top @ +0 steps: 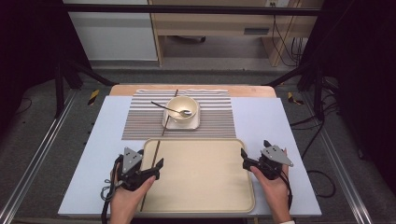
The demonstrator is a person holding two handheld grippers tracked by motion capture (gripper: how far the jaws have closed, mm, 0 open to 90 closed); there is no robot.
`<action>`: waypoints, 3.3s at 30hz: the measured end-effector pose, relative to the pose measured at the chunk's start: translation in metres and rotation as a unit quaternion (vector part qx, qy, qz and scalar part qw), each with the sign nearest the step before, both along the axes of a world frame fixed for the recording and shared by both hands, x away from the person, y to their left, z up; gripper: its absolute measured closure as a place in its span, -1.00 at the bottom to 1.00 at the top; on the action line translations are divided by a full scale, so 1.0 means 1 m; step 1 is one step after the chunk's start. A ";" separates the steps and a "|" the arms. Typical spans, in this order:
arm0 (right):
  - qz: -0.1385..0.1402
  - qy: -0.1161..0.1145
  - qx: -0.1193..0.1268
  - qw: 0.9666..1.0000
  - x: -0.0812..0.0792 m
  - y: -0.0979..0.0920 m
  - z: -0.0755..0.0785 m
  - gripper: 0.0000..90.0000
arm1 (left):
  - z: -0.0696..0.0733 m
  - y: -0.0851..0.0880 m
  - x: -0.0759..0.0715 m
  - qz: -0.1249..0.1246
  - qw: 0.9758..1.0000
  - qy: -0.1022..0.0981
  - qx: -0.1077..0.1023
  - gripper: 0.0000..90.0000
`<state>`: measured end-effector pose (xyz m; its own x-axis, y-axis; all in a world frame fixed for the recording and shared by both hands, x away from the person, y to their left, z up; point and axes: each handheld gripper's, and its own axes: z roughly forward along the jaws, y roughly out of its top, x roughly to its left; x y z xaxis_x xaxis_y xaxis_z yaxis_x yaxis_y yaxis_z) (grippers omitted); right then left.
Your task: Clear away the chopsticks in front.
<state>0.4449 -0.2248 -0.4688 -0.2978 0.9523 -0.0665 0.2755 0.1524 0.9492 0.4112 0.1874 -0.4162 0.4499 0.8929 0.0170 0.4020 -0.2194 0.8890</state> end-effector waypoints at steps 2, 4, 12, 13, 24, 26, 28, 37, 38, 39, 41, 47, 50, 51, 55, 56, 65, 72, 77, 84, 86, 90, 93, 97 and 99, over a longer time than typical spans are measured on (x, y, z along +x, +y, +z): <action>0.000 0.000 -0.001 1.000 0.000 0.000 0.000 -0.80 | 0.006 -0.001 0.008 -0.008 1.000 -0.005 0.012 -0.52; -0.001 0.000 -0.001 1.000 0.000 0.000 0.000 -0.80 | 0.011 -0.004 0.015 -0.015 0.999 -0.006 0.038 -0.56; -0.003 0.000 -0.003 1.000 0.000 0.000 0.000 -0.81 | 0.019 -0.018 0.036 -0.045 0.997 -0.003 0.061 -0.57; -0.003 0.000 -0.003 1.000 0.000 0.000 0.000 -0.81 | 0.020 -0.018 0.045 -0.046 0.997 0.000 0.060 -0.58; 0.000 0.001 -0.005 1.000 0.000 0.000 0.000 -0.80 | 0.012 -0.005 0.077 -0.040 0.999 0.025 0.023 -0.59; 0.001 0.001 -0.006 1.000 0.000 0.000 0.000 -0.79 | 0.013 -0.005 0.083 -0.045 0.998 0.032 0.034 -0.60; 0.000 0.001 -0.006 1.000 0.000 0.000 0.000 -0.79 | 0.015 -0.005 0.087 -0.046 0.998 0.028 0.038 -0.59; 0.000 -0.002 -0.008 1.000 -0.001 0.001 0.000 -0.79 | 0.019 -0.001 0.106 -0.038 0.998 0.026 0.032 -0.59; 0.000 -0.003 -0.009 1.000 -0.001 0.000 0.000 -0.79 | 0.019 -0.001 0.108 -0.037 0.998 0.027 0.032 -0.59; 0.000 -0.003 -0.009 1.000 -0.001 0.000 0.000 -0.79 | 0.019 0.000 0.110 -0.036 0.999 0.028 0.030 -0.55; 0.000 -0.003 -0.009 1.000 -0.001 0.001 0.000 -0.78 | 0.019 0.000 0.112 -0.034 0.999 0.027 0.031 -0.54; 0.000 -0.003 -0.010 1.000 -0.001 0.001 0.000 -0.78 | 0.021 -0.003 0.120 -0.036 0.998 0.024 0.043 -0.50; 0.000 -0.003 -0.010 1.000 -0.001 0.001 0.000 -0.78 | 0.021 -0.005 0.123 -0.039 0.998 0.024 0.044 -0.45; 0.000 -0.003 -0.009 1.000 -0.001 0.001 0.000 -0.78 | 0.021 -0.005 0.124 -0.038 0.998 0.023 0.045 -0.44; 0.000 -0.003 -0.010 1.000 -0.001 0.001 0.000 -0.78 | 0.020 -0.006 0.129 -0.038 0.998 0.026 0.052 -0.41; 0.000 -0.003 -0.010 1.000 -0.001 0.001 0.000 -0.78 | 0.019 -0.006 0.130 -0.038 0.997 0.027 0.054 -0.41; 0.002 -0.003 -0.014 1.000 -0.001 0.002 0.000 -0.78 | 0.015 -0.007 0.137 -0.036 0.997 0.029 0.065 -0.35; 0.001 -0.004 -0.012 1.000 -0.001 0.001 0.000 -0.78 | 0.013 -0.005 0.140 -0.030 0.997 0.038 0.062 -0.21; 0.002 -0.004 -0.016 1.000 0.000 0.002 0.000 -0.78 | 0.008 -0.006 0.146 -0.029 0.997 0.048 0.061 0.04; 0.002 -0.004 -0.016 1.000 0.000 0.001 0.000 -0.78 | -0.007 -0.009 0.164 -0.021 0.995 0.067 0.066 0.19; 0.001 -0.003 -0.015 1.000 0.000 0.001 0.000 -0.78 | -0.011 -0.010 0.169 -0.015 0.995 0.071 0.069 0.21; 0.000 -0.001 -0.013 1.000 0.000 0.001 0.000 -0.78 | -0.017 -0.013 0.180 -0.016 0.994 0.077 0.075 0.28; 0.000 0.000 -0.014 1.000 0.000 0.001 0.000 -0.78 | -0.019 -0.014 0.185 -0.014 0.994 0.079 0.074 0.31; 0.000 -0.001 -0.014 1.000 0.000 0.001 0.000 -0.78 | -0.020 -0.017 0.191 -0.015 0.992 0.088 0.085 0.33; 0.000 -0.001 -0.015 1.000 0.000 0.000 -0.001 -0.78 | -0.022 -0.019 0.194 -0.012 0.992 0.093 0.081 0.34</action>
<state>0.4452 -0.2246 -0.4695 -0.2970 0.9500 -0.0960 0.2741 0.1811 0.9445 0.6053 0.1689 -0.4384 0.4805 0.8739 0.0738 0.5482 -0.3650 0.7525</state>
